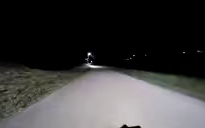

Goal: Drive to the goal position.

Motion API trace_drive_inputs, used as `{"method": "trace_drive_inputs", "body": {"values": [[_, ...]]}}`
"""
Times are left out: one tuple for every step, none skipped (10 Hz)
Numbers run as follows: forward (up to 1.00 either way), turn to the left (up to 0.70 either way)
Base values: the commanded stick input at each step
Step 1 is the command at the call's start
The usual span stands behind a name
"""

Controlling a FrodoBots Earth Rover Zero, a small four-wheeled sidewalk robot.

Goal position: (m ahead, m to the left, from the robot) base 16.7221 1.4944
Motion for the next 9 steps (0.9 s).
{"method": "trace_drive_inputs", "body": {"values": [[0.70, 0.09], [0.70, 0.09], [0.70, 0.08], [0.70, 0.02], [0.70, 0.01], [0.70, 0.01], [0.70, 0.01], [0.70, 0.01], [0.70, 0.01]]}}
